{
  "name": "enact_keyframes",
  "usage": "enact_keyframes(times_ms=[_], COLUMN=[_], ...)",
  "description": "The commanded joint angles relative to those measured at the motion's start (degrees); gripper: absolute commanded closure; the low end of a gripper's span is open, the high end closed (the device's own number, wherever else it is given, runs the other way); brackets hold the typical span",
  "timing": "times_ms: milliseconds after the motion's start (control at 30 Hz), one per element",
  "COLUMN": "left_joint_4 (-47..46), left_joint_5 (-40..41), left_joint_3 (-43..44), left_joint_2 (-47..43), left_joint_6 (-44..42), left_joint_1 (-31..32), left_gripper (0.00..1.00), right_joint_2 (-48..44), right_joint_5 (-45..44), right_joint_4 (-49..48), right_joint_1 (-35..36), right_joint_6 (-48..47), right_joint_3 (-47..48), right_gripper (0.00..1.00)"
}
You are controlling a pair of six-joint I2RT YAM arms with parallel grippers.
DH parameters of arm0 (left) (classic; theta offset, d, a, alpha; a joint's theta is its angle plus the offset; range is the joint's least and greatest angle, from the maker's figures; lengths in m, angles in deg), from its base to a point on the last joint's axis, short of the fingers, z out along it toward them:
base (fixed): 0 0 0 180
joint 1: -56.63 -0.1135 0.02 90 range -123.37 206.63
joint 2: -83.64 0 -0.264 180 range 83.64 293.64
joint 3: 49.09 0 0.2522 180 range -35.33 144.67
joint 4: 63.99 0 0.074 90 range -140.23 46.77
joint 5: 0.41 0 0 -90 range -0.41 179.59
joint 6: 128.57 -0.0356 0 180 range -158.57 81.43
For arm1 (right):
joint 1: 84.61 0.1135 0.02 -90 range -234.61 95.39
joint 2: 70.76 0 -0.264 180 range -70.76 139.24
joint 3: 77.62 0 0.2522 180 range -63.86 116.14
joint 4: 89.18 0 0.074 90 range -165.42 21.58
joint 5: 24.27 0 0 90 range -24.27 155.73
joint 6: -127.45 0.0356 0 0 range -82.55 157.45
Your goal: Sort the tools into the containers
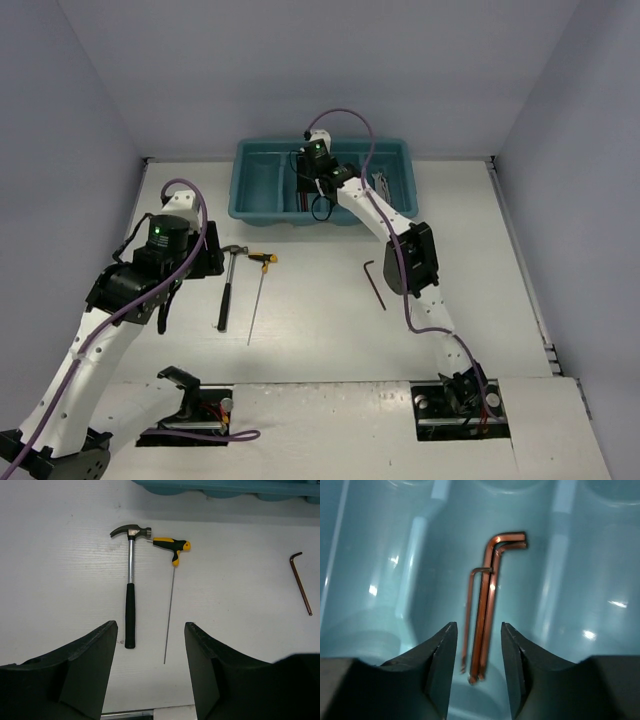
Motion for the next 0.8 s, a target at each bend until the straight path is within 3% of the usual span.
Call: enact_keyframes(times_ms=[0, 233, 300, 400, 600, 767], left_joint_4=[-1.1, -1.2, -1.2, -1.4, -1.9, -2.0], left_joint_5=[-0.1, 0.7, 0.5, 0.3, 0.4, 1.2], left_joint_3=[3.2, 5.5, 6.1, 6.1, 4.6, 4.7], left_joint_2=[1.5, 3.5, 4.3, 5.4, 6.6, 6.6], left_joint_6=[-0.3, -1.1, -1.3, -1.1, -0.5, -0.9], left_joint_1=[-0.4, -0.5, -0.5, -0.5, -0.5, -0.5], left_gripper=[0.47, 0.47, 0.47, 0.47, 0.47, 0.47], right_joint_2=[-14.6, -39.1, -47.6, -56.3, -61.3, -56.0], right_joint_5=[-1.7, -4.0, -4.7, -3.2, 1.0, 3.1], right_joint_4=[-4.4, -4.5, -4.3, -3.9, -3.3, -3.8], right_joint_1=[0.1, -0.3, -0.4, -0.7, -1.8, -1.9], right_joint_6=[-4.3, -9.0, -9.5, -8.0, -2.5, -0.2], right_joint_3=[-6.4, -35.1, -47.9, -61.7, -79.0, -82.7], right_gripper=[0.62, 0.62, 0.6, 0.5, 0.5, 0.55])
